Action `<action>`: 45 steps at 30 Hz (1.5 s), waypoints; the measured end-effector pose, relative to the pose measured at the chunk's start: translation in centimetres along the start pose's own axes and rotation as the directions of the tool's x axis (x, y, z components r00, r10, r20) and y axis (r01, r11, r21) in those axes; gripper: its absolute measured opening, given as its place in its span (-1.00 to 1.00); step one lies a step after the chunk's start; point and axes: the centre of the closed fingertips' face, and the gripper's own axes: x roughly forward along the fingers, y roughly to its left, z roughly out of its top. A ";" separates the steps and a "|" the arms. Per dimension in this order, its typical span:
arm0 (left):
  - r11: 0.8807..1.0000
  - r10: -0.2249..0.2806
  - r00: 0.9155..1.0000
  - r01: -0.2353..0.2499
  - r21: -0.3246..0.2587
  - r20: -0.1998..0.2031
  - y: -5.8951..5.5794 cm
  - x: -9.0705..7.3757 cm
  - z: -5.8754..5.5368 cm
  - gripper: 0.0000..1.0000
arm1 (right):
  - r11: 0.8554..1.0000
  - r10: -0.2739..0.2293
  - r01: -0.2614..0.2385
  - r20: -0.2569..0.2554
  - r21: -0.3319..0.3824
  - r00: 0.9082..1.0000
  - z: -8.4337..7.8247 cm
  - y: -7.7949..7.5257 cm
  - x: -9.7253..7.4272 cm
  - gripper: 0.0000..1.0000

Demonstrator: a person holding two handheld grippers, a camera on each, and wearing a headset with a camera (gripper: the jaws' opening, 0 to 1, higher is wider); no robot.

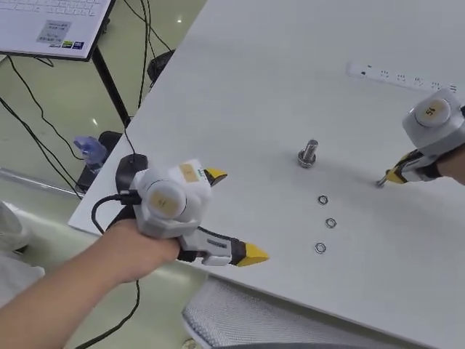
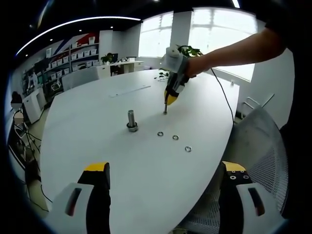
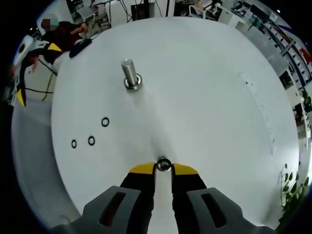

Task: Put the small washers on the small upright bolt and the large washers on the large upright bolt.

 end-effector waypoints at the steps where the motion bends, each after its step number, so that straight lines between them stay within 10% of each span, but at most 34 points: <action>1: 1.000 -0.001 1.000 0.001 0.000 0.000 0.0 0.0 0.0 0.86 | 1.000 0.000 0.000 -0.002 -0.001 1.000 0.0 0.0 0.1 -0.75; 27: 0.999 0.004 1.000 -0.005 -0.048 -0.003 0.4 -0.5 -0.8 0.85 | 0.999 0.014 -0.016 -0.056 -0.028 0.998 -1.0 -0.1 3.5 -0.74; 45: 1.000 -0.022 1.000 0.022 0.023 0.009 -0.2 0.1 0.1 0.91 | 0.999 0.018 -0.020 -0.052 -0.032 0.998 -0.6 -0.3 3.5 -0.64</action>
